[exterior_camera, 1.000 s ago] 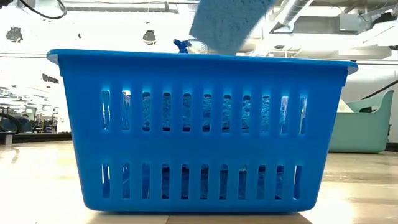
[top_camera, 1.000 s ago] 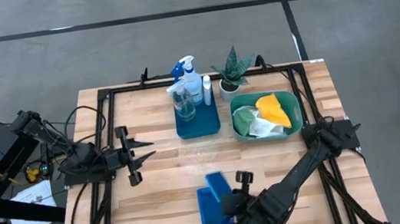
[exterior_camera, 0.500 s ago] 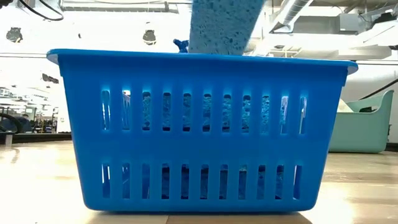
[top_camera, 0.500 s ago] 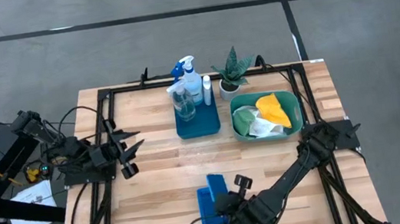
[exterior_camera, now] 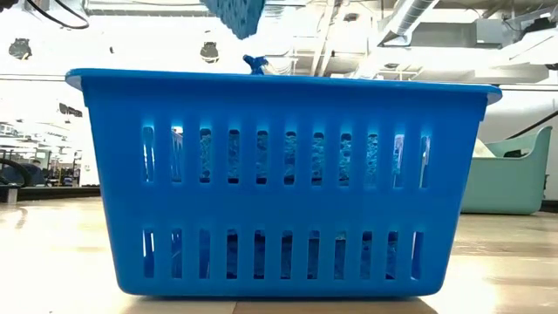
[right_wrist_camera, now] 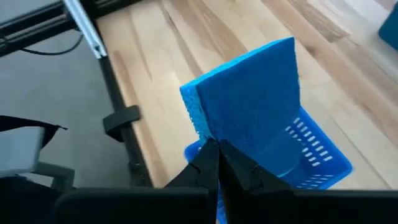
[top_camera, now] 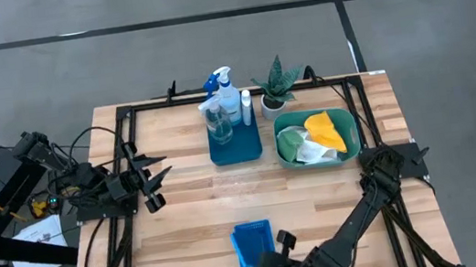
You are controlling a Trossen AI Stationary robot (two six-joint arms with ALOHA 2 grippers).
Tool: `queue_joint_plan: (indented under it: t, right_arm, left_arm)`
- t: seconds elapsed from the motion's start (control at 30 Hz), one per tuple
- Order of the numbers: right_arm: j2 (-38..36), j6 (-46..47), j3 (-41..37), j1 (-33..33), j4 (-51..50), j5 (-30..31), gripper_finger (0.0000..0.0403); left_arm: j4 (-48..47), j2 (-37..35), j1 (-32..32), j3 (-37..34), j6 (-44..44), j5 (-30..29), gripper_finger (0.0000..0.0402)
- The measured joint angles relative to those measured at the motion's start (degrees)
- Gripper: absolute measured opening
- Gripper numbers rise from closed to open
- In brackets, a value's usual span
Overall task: Pick & Place Kitchen Items
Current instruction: Put the blue sponge into the blue basket
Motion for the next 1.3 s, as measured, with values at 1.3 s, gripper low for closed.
queue_joint_plan:
  t: [1.3]
  right_arm:
    - [9.3, 0.2, 1.1, 1.8, -8.2, 3.8, 0.0000]
  left_arm:
    - [-6.2, 0.5, -0.1, 0.0, -6.2, 0.5, 0.0108]
